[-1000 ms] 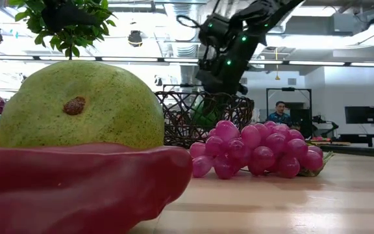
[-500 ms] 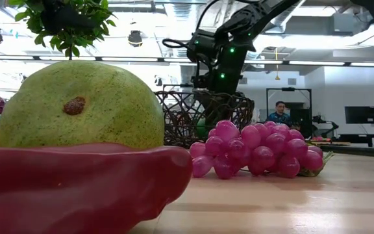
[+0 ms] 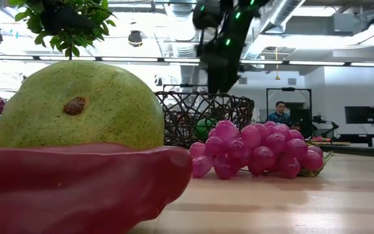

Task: Build produce basket
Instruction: Put the dragonfruit into the basket

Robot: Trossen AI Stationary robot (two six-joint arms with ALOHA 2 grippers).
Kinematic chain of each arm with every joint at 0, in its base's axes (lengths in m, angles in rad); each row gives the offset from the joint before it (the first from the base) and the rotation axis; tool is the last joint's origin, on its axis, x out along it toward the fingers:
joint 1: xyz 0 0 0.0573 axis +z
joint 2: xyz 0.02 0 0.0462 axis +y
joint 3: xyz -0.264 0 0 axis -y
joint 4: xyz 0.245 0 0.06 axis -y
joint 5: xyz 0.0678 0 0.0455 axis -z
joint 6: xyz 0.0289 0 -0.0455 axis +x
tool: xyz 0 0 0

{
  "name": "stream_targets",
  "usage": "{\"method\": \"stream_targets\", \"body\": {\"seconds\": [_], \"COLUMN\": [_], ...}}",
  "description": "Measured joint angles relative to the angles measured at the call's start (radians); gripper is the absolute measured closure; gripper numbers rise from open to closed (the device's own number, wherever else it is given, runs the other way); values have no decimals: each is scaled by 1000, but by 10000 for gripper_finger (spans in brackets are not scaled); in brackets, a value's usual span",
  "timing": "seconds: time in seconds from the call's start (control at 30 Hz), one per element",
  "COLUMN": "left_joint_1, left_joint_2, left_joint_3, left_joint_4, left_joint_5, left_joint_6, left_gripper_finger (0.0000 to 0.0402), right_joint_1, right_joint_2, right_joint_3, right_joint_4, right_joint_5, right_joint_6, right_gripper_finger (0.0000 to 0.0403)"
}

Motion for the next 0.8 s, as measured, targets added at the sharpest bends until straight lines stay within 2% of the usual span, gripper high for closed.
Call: {"method": "stream_targets", "body": {"seconds": [0.2,0.3,0.43,0.67,0.8], "left_joint_1": [0,0,0,0,0], "left_joint_2": [0,0,0,0,0], "left_joint_3": [0,0,0,0,0], "left_joint_4": [0,0,0,-2,-2], "left_joint_5": [6,18,20,21,21], "left_joint_6": [-3,-4,-5,-3,2], "left_gripper_finger": [34,34,34,34,34], "right_joint_1": [78,191,404,794,923], "right_joint_2": [-186,-275,-355,-327,-249], "right_joint_3": [3,3,4,3,3], "right_joint_4": [-279,-401,-512,-619,-625], "right_joint_5": [-26,-28,0,42,38], "right_joint_6": [159,297,535,907,1029], "right_gripper_finger": [61,61,60,61,61]}}
